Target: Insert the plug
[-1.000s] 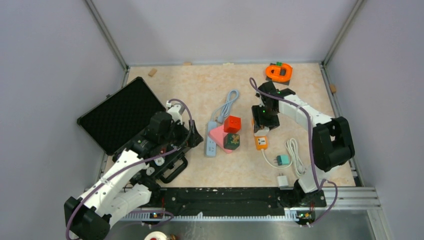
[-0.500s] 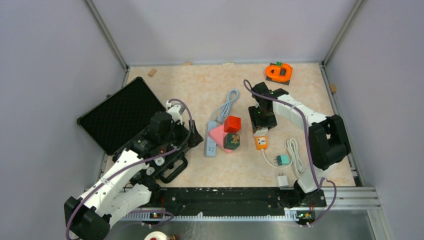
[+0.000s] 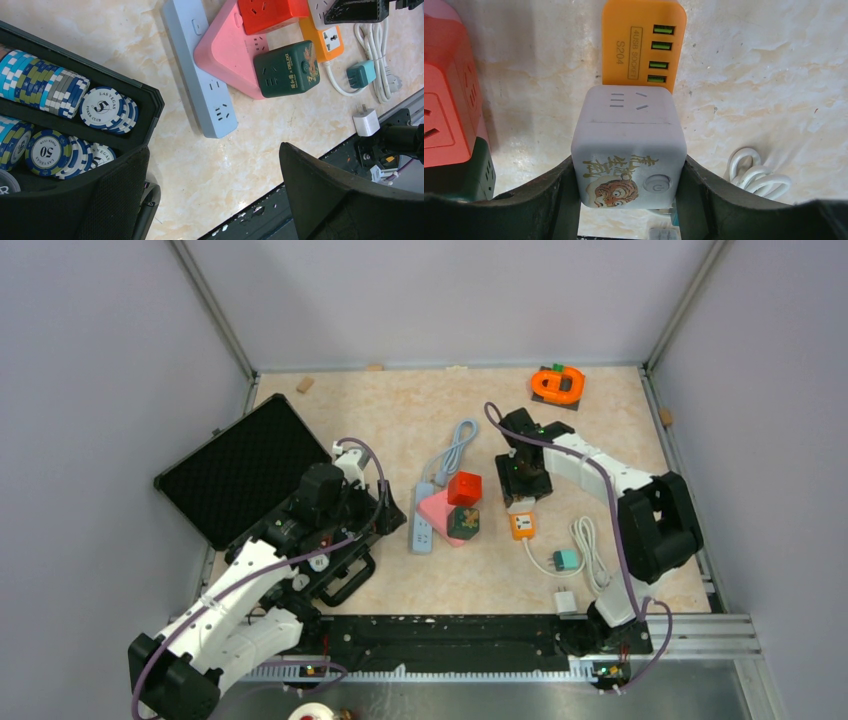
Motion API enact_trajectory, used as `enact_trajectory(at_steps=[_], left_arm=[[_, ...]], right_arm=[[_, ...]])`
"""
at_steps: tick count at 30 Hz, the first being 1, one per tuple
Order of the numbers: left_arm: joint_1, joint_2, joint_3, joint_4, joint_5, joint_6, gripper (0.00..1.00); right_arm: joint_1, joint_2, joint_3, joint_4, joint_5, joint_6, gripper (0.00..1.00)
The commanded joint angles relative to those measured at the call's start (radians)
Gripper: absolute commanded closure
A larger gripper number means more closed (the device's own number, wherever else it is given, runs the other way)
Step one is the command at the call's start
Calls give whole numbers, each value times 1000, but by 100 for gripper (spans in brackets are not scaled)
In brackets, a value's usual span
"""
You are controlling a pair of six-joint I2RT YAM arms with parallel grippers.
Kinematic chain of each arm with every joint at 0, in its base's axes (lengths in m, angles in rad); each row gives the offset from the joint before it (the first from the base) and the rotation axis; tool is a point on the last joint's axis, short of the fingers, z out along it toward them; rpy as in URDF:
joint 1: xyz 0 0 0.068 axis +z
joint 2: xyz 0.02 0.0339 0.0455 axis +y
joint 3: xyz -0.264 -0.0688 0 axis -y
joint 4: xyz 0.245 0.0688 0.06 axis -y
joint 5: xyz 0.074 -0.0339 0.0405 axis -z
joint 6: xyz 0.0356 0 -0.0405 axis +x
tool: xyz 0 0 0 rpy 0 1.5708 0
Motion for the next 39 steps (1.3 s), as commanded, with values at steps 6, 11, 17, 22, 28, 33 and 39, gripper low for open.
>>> enact_trajectory(at_steps=[6,11,17,22,28,33,39], left_arm=[[2,-18,34,34,15,15,1],[2,-22,36,29,14,15,1],[2,-28,36,25,11,15,1],[2,-37,39,16,0,16,1],[2,-43,40,17,0,18,1],[3,-42,41,23,7,18,1],[2,-42,46,32,22,19,1]], right_arm=[[18,226,-223,103,-65,13,100],[19,271,-209,103,-66,5,100],[19,298,-176,87,-69,-2,100],[20,288,-179,92,-85,-4,100],[19,194,-148,72,-82,-12,84],[19,77,-94,40,-71,-39,26],[20,-55,-40,18,-95,-48,6]])
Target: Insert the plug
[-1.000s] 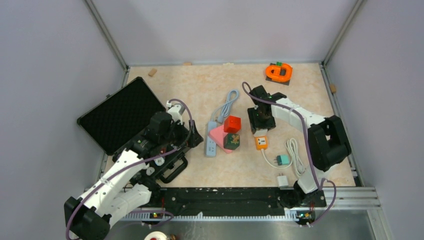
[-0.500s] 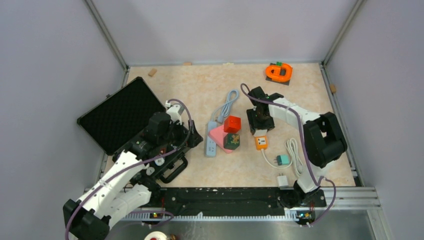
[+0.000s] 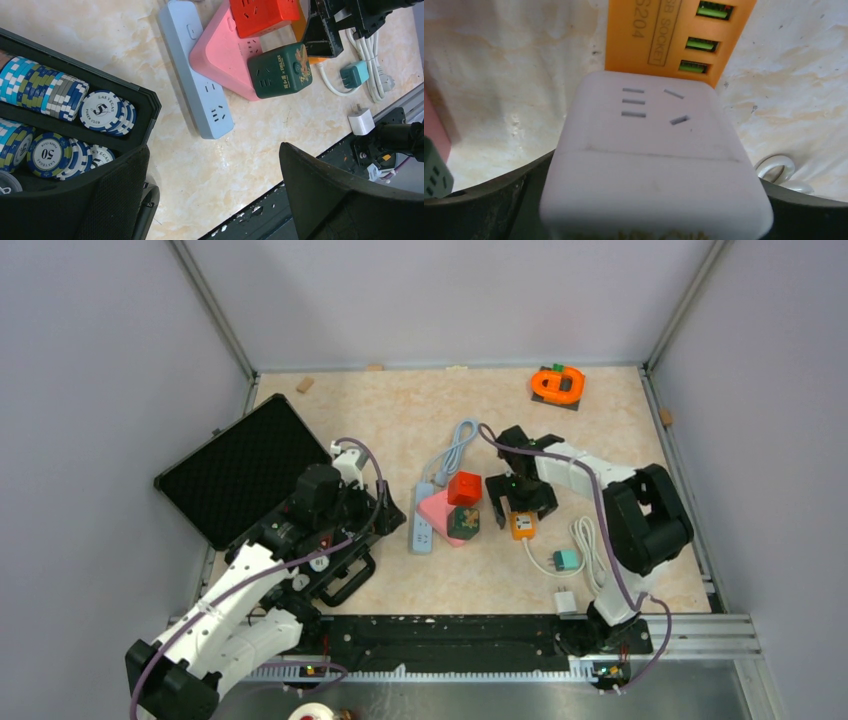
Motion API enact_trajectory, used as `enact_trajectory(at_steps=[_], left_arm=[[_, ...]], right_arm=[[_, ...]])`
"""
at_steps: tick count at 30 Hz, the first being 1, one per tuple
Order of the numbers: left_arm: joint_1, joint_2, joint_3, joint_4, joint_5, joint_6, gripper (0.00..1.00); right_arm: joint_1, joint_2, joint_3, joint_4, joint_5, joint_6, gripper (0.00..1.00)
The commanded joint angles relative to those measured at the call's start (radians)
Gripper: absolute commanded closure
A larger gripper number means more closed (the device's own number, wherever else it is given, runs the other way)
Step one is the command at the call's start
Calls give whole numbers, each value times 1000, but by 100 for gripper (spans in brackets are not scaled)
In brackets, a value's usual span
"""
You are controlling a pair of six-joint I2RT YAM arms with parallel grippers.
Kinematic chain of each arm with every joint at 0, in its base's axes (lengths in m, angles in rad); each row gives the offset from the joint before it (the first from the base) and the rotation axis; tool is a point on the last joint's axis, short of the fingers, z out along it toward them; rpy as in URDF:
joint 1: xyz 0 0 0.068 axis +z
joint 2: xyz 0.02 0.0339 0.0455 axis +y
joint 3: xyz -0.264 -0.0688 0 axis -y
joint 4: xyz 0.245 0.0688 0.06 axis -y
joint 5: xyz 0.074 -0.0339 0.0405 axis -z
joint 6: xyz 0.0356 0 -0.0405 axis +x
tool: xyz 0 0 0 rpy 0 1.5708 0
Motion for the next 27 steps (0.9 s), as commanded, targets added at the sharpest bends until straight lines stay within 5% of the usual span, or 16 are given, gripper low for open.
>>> enact_trajectory(at_steps=[1,14,21,27], left_arm=[[2,-15,43,40,17,9,1],[1,119,51,202,174,-102,1],[-26,233,72,293,233,-178,1],[-155,307,117,330,160,-189,1]], right_arm=[[9,-113,43,-13,-52,-19,6],[-113,-339,-31,74,-345,-22,5],[-171,-407,-92,89,-297,-19,5],[-220,-484,-161,153,-259,20,4]])
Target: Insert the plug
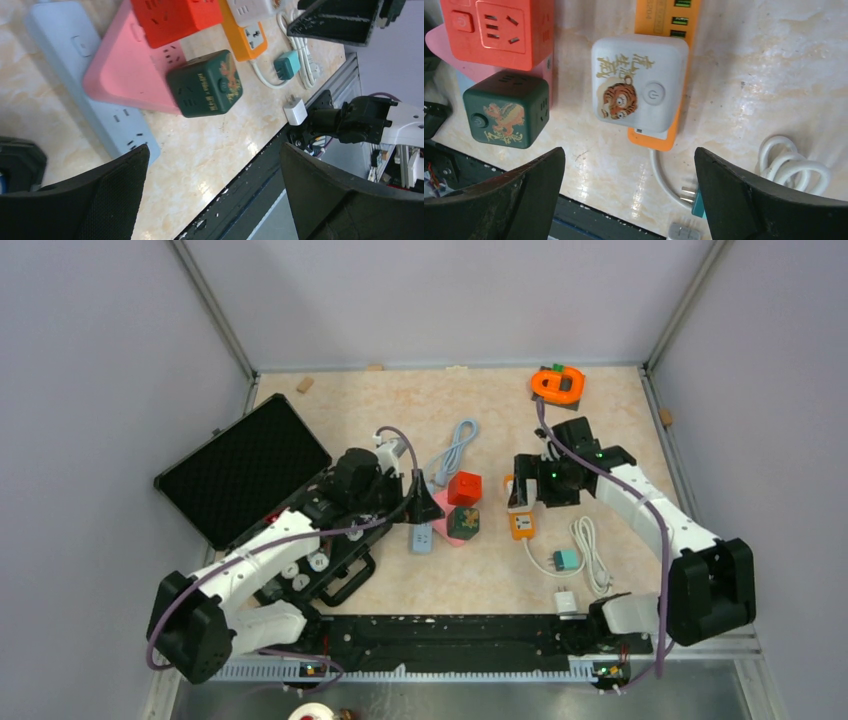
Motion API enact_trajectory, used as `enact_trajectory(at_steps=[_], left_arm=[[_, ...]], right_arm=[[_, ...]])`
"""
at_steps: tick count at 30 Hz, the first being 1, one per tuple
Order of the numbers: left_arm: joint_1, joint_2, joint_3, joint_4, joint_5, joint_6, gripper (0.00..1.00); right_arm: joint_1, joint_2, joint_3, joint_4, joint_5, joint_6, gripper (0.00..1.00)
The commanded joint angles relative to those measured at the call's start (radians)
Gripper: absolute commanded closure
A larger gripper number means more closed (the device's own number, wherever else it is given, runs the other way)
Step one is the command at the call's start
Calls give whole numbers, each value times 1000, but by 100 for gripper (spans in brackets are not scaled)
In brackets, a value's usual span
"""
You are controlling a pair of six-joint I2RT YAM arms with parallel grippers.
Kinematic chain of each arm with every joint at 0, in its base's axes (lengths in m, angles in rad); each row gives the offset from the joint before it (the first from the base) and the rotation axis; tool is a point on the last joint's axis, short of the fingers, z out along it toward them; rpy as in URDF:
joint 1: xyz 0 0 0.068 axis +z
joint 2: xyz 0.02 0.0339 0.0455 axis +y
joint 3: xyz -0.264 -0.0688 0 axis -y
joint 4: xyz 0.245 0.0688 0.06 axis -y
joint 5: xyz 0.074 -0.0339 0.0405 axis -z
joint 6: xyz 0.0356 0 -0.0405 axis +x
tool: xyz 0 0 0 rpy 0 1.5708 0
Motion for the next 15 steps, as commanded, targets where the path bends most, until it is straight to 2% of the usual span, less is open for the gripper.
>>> enact_trajectory(at_steps=[1,9,15], left_arm=[[-108,46,84,88,-49,-13,1],[-323,207,202,126,-108,60,1],[-448,351,312,151,-150,153,1]], right_arm=[[-47,-94,-43,82,34,39,3],[-153,-211,-156,176,7,88,1],[-261,-249,-245,248,-102,128,1]])
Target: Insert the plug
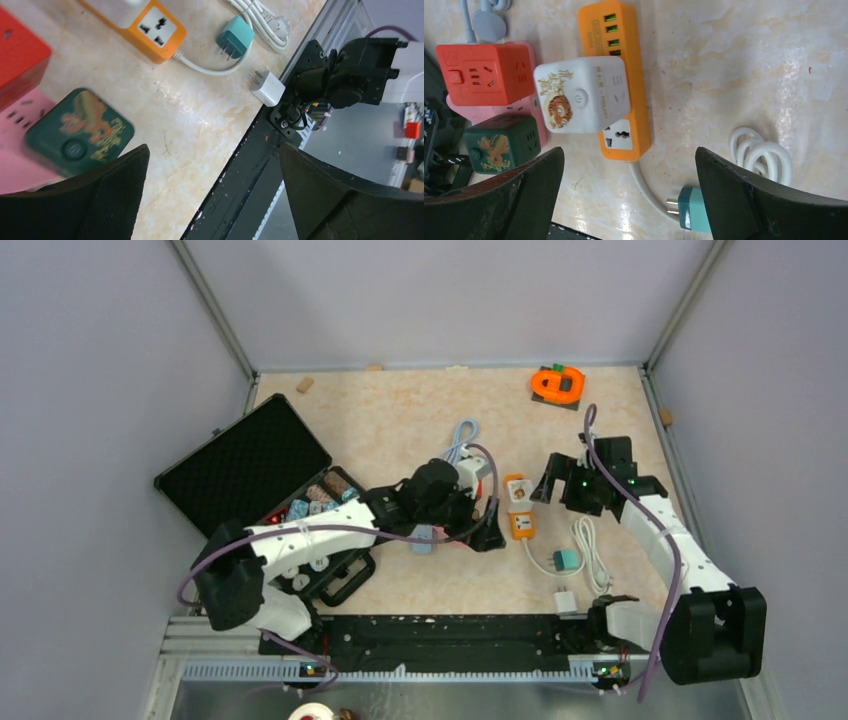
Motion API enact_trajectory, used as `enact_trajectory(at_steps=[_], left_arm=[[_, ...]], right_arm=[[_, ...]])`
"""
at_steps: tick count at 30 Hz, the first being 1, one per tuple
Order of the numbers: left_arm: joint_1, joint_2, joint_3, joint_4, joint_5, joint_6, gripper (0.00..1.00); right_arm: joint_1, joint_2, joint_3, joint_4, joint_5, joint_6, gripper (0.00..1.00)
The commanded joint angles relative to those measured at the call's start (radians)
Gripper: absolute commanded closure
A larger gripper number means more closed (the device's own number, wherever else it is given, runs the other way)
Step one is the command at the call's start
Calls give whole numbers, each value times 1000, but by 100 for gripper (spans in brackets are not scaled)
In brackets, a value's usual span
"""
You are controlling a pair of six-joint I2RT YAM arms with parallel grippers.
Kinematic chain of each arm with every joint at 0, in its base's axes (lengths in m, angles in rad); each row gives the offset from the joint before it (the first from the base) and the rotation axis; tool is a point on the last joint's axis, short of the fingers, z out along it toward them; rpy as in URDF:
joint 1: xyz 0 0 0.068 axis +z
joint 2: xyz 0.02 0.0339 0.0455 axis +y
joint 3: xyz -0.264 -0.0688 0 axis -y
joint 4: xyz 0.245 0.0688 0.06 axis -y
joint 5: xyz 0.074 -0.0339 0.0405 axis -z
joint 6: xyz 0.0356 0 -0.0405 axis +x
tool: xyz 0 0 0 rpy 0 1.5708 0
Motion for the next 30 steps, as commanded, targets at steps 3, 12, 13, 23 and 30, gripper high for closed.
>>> enact_trajectory(at_steps=[3,12,13,23,30], left_arm=[[-119,167,163,68,-64,145,2],[-250,503,454,31,-165,347,8],[-259,535,483,28,-171,370,10],[-283,762,677,13,-194,514,23],[-284,848,715,18,-210,519,30]], right_arm=[[-135,-51,-70,109,-116,90,1],[-329,-59,-108,91,-179,96,1],[-342,-60,-110,90,-179,99,1],[-499,-26,-138,138,-317,119,1],[-530,9,-134,145,-368,106,1]])
